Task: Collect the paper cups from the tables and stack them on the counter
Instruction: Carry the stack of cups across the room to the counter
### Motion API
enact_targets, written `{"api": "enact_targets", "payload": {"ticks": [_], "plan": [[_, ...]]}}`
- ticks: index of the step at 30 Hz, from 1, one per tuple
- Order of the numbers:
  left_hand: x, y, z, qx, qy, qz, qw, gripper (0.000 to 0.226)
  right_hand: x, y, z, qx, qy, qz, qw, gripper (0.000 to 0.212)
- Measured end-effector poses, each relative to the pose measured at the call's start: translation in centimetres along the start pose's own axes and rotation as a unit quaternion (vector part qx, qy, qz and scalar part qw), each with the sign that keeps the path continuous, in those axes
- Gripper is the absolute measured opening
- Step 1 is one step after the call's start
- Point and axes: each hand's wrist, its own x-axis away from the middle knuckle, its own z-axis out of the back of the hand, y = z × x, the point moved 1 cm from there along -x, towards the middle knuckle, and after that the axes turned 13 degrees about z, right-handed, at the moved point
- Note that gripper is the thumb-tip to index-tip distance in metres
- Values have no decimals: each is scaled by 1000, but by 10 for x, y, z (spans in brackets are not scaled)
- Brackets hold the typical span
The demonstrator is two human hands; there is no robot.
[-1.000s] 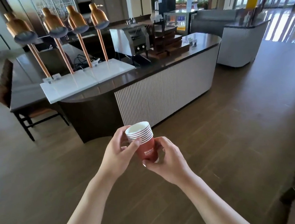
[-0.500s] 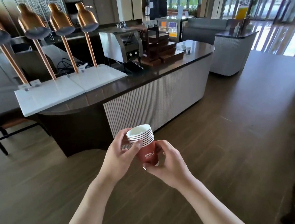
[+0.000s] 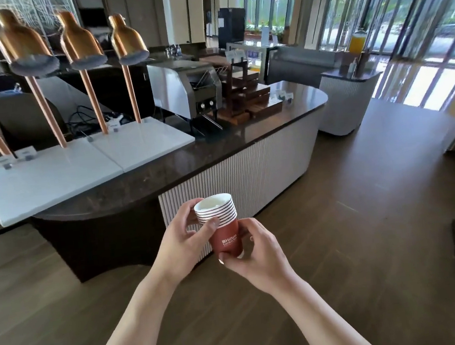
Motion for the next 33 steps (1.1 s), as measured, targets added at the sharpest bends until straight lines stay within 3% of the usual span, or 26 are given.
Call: {"api": "enact_targets", "payload": {"ticks": [18,33], "plan": [[-119,-44,110,4,70,16,997,38,-145,44,-117,-16,-75,37,996,47],[-309,-53,132,-40,171,74,982,45,-338,158,-167,-81,-136,64,985,57]]}}
